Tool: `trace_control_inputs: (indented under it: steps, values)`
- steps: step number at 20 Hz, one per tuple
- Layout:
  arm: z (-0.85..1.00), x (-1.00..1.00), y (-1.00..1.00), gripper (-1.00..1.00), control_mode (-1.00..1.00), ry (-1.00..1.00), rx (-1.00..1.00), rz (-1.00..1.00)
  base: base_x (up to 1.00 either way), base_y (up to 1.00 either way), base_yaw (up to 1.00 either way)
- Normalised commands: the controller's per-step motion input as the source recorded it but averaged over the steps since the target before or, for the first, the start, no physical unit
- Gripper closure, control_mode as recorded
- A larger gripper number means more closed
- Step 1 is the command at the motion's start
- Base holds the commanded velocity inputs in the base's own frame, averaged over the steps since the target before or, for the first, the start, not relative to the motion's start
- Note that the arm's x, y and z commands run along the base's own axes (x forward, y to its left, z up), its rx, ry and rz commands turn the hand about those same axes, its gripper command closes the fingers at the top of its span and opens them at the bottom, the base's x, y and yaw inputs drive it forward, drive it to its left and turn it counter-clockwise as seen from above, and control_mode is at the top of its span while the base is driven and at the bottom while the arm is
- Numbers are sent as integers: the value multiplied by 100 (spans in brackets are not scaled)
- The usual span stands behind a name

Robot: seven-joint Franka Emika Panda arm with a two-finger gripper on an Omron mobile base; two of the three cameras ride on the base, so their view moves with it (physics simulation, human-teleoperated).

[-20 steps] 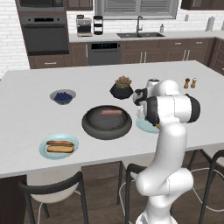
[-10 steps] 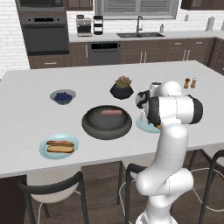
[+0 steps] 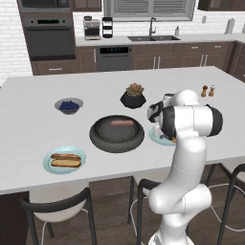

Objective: Place one bun and one sausage from the bowl on each plate.

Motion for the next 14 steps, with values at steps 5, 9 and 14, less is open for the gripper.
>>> trace_control_inputs:
  steps: [5, 9, 14]
  values:
    - [-11, 7, 0, 100, -100, 0, 0, 0, 0, 0, 0]
    - [0, 29, -3, 100, -100, 0, 0, 0, 0, 0, 0]
    - [0, 24, -7, -100, -100, 0, 0, -2, 0, 0, 0]
